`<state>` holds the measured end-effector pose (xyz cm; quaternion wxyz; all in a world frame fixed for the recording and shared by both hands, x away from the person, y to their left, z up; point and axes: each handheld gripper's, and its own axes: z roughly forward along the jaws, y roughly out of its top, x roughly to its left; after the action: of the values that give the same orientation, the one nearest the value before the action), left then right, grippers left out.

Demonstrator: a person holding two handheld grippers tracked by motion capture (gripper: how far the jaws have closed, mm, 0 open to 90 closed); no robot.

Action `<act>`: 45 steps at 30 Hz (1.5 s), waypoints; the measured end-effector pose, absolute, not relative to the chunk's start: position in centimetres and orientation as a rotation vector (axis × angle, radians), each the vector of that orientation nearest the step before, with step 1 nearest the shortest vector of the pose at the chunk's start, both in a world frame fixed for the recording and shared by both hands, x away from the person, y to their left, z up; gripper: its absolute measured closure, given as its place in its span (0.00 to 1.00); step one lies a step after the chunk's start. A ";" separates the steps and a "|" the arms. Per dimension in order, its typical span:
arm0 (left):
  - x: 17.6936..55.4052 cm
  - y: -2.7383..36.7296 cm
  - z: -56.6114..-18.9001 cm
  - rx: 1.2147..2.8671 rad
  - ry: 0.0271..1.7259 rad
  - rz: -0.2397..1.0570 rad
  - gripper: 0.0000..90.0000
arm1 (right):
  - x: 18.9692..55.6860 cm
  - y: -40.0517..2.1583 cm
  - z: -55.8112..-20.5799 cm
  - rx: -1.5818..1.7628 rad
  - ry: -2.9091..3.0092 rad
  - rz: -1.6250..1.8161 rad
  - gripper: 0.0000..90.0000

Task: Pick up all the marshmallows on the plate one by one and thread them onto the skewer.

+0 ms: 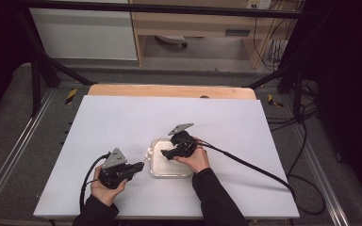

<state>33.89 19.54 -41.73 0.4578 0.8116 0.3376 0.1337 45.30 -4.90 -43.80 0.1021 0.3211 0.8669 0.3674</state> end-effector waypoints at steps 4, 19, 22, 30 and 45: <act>33.9 19.5 -41.7 2.001 0.832 0.330 0.99 | 45.1 -4.8 -44.0 0.939 2.560 1.063 0.47; 33.8 19.4 -41.8 1.999 0.830 0.329 0.99 | 44.8 -4.6 -44.6 0.887 2.563 1.073 0.73; 33.8 19.4 -41.8 1.999 0.830 0.329 0.99 | 44.8 -4.6 -44.6 0.893 2.563 1.077 0.76; 33.8 19.4 -41.8 2.000 0.828 0.329 0.99 | 44.8 -4.7 -44.3 0.904 2.558 1.089 0.79; 33.8 19.4 -41.7 1.999 0.826 0.331 0.99 | 43.9 -5.7 -42.0 0.914 2.572 1.136 0.80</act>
<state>33.78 19.38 -41.73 0.4590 0.8116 0.3355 0.1344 43.86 -5.71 -41.98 0.0924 0.3078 0.8662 0.3826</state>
